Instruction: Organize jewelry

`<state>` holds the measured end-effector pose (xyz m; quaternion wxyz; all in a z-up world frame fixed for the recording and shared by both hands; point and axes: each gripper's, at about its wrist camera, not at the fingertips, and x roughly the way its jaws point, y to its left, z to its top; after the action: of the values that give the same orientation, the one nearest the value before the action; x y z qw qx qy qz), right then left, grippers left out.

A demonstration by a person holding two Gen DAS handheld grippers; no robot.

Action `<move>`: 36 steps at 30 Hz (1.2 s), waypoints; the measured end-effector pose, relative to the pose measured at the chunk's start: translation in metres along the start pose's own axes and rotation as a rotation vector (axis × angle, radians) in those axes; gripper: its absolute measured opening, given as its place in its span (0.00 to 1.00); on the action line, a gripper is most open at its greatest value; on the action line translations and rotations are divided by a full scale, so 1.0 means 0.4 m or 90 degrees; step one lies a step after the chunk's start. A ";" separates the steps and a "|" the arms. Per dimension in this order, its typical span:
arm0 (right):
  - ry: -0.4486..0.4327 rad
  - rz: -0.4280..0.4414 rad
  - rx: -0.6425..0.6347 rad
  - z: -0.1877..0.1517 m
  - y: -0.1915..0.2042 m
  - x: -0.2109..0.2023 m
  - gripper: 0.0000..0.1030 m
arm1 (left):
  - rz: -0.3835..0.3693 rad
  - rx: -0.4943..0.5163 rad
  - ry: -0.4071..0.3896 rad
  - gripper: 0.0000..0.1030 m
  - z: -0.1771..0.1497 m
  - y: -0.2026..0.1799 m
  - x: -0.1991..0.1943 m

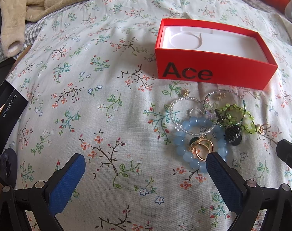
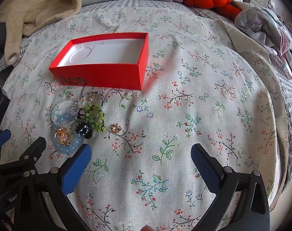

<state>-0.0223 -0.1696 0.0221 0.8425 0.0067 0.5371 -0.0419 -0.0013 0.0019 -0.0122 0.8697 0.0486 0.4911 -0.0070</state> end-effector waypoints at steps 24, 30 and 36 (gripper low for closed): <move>0.021 0.043 0.002 0.101 -0.020 -0.039 1.00 | -0.059 0.036 0.063 1.00 0.092 0.013 0.002; 0.050 0.082 -0.029 0.155 0.007 -0.030 1.00 | -0.144 -0.021 0.081 0.95 0.127 0.050 0.039; 0.132 0.180 0.001 0.166 0.011 0.061 0.76 | -0.253 -0.090 0.115 0.72 0.135 0.085 0.110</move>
<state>0.0482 -0.1706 0.0278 0.7802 0.0869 0.6146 0.0772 0.0696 0.0323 -0.0196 0.8050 -0.1094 0.5662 -0.1397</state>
